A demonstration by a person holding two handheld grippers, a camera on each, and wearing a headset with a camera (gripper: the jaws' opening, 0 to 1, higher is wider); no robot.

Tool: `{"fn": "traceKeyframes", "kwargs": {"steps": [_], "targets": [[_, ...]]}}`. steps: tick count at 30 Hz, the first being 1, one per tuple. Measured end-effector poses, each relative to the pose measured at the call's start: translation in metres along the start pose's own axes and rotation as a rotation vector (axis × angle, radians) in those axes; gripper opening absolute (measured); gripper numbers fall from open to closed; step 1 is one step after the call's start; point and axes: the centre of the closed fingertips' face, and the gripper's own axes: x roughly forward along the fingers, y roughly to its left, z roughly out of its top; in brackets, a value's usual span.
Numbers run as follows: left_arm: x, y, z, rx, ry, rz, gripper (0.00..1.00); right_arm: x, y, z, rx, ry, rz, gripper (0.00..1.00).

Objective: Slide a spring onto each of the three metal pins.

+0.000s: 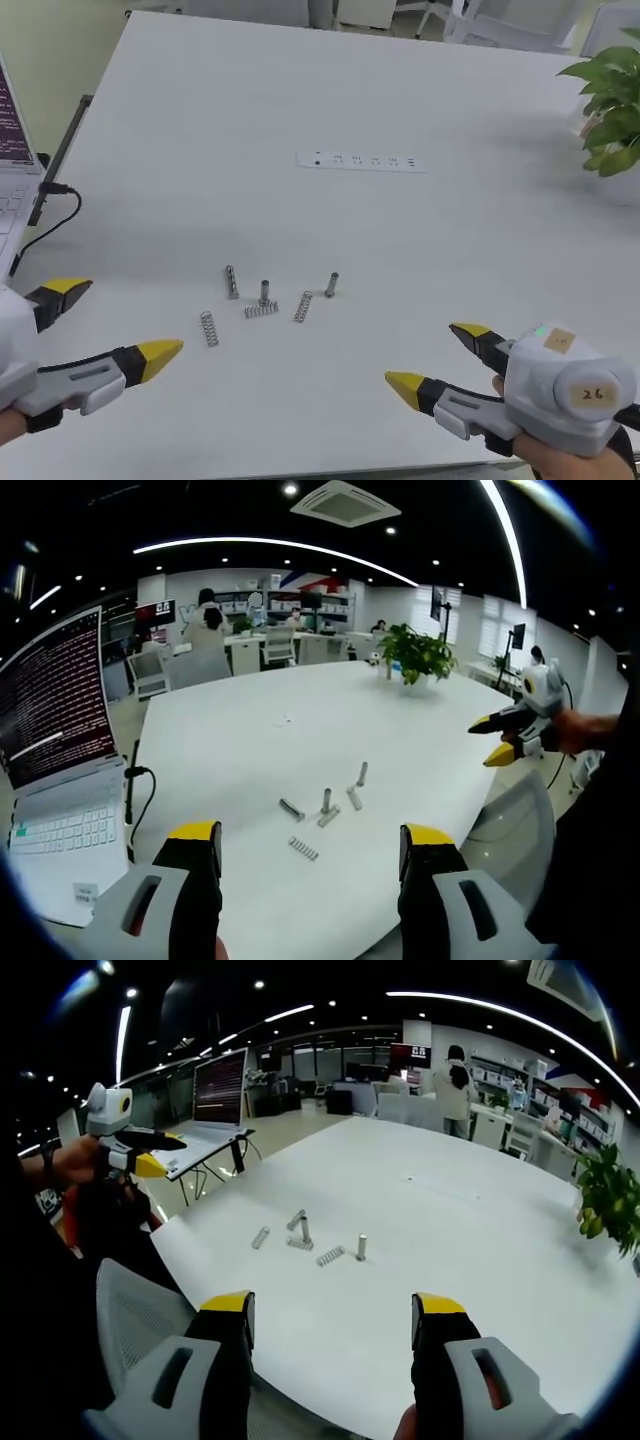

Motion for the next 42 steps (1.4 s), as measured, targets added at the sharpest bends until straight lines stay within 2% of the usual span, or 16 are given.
{"fn": "traceKeyframes", "kwargs": {"steps": [11, 22, 28, 32, 42], "targets": [[0.001, 0.005, 0.001, -0.016, -0.003, 0.011, 0.68, 0.002, 0.0, 0.002, 0.001, 0.0, 0.01, 0.62], [0.003, 0.007, 0.0, -0.021, 0.0, 0.02, 0.68, 0.003, -0.001, 0.004, -0.007, -0.002, 0.018, 0.63], [0.004, 0.005, -0.003, -0.026, 0.001, 0.025, 0.68, 0.004, -0.002, 0.0, -0.016, 0.014, 0.031, 0.63], [0.007, 0.002, -0.007, -0.014, 0.013, 0.019, 0.68, 0.007, -0.003, 0.001, -0.017, 0.017, 0.04, 0.63], [0.021, 0.002, -0.005, -0.011, 0.009, 0.011, 0.67, 0.01, -0.002, -0.001, -0.04, 0.037, 0.063, 0.63]]}}
